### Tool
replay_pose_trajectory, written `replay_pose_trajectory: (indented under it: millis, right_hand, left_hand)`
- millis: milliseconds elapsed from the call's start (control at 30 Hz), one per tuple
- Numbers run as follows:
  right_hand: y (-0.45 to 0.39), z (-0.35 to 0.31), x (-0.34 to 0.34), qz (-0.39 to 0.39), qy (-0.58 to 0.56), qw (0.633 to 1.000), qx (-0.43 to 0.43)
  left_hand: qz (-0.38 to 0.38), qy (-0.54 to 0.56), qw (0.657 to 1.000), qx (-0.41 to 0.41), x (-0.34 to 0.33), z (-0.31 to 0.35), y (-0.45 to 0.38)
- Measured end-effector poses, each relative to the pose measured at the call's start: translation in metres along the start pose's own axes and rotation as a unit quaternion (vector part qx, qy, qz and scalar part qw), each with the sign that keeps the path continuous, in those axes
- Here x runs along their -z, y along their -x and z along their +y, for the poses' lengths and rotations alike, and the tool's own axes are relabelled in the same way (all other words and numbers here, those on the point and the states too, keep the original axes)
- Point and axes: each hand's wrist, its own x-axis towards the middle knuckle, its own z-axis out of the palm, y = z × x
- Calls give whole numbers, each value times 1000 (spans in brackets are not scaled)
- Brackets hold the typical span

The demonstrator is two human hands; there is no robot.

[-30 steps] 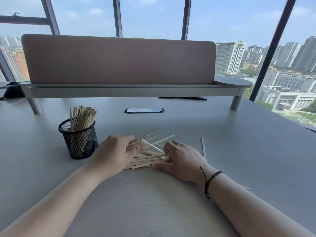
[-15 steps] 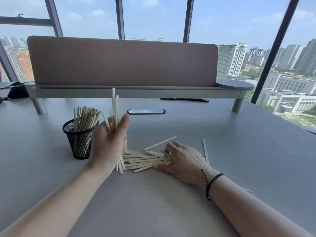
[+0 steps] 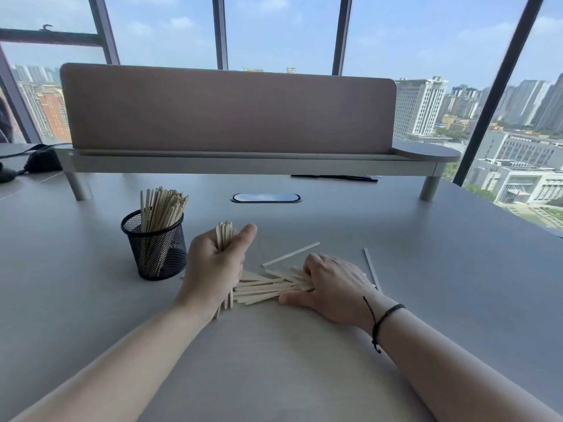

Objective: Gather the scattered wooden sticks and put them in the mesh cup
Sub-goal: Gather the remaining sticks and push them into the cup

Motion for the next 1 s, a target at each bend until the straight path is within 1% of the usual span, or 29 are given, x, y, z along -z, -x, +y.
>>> replay_pose_trajectory:
  millis: [367, 567, 700, 800, 900, 1000]
  right_hand:
    - [-1, 3, 5, -38, 2, 999, 15]
    - [3, -8, -2, 0, -5, 999, 51]
    - [7, -23, -7, 19, -8, 999, 43]
    - [5, -24, -10, 33, -28, 998, 39]
    - [1, -23, -11, 35, -35, 998, 47]
    - [-1, -22, -11, 33, -38, 997, 52]
  left_hand:
    - [10, 0, 999, 35, 0, -5, -1]
    - [9, 13, 999, 42, 0, -5, -1]
    - [22, -2, 1000, 14, 1, -5, -1]
    - [33, 21, 999, -14, 0, -2, -1]
    - [43, 36, 998, -35, 0, -1, -1]
    - [45, 18, 997, -52, 0, -2, -1]
